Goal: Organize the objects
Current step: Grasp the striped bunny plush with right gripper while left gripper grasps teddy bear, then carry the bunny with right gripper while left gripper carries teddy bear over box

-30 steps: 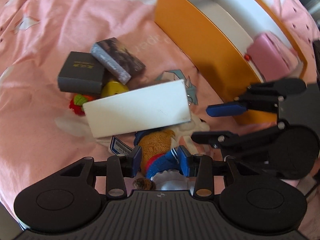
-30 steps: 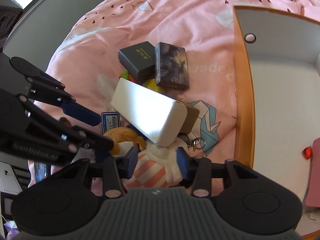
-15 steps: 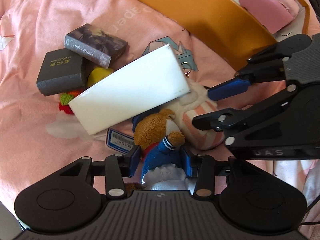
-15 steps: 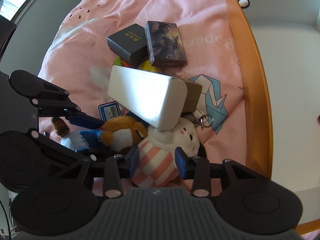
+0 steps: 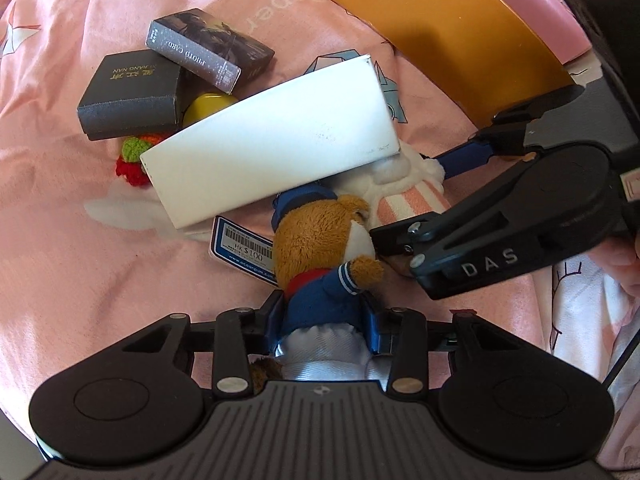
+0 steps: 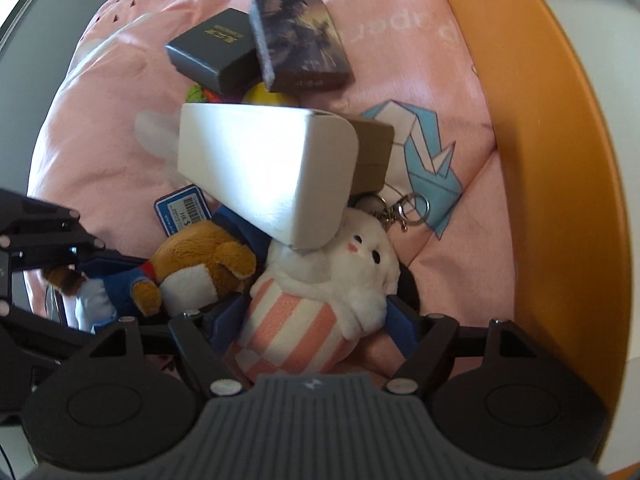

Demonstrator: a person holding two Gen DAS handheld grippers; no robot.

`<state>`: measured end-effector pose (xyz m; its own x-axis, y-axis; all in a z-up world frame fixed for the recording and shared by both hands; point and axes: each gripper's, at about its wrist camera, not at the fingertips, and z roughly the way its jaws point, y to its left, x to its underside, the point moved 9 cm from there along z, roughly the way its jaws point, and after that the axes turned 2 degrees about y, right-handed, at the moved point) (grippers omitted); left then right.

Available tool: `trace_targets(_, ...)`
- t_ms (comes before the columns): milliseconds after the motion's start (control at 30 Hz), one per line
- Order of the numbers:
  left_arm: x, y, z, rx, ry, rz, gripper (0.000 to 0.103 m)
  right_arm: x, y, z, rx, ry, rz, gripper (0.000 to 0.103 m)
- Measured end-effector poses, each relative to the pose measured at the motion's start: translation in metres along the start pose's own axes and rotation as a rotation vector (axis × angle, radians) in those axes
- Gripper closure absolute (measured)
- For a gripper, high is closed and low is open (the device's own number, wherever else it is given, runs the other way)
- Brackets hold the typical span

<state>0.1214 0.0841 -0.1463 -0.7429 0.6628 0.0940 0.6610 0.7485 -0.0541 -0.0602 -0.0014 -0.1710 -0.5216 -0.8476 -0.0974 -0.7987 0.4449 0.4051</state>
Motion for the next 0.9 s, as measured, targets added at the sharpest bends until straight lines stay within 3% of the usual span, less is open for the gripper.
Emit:
trace_targets(233, 0.005, -0.004, -0.006, 0.000, -0.038, -0.035, 0.061, 0.003, 0.006, -0.014, 0.014, -0.032, -0.058, 0.036)
trace_targets(500, 0.017, -0.002, -0.021, 0.045, -0.118, -0.186, 0.062, 0.006, 0.017, -0.047, 0.038, -0.121, -0.181, 0.040)
trace_targets(900, 0.033, 0.009, -0.063, 0.250, -0.320, -0.548, 0.062, 0.013, 0.030, -0.106, 0.031, -0.244, -0.371, 0.046)
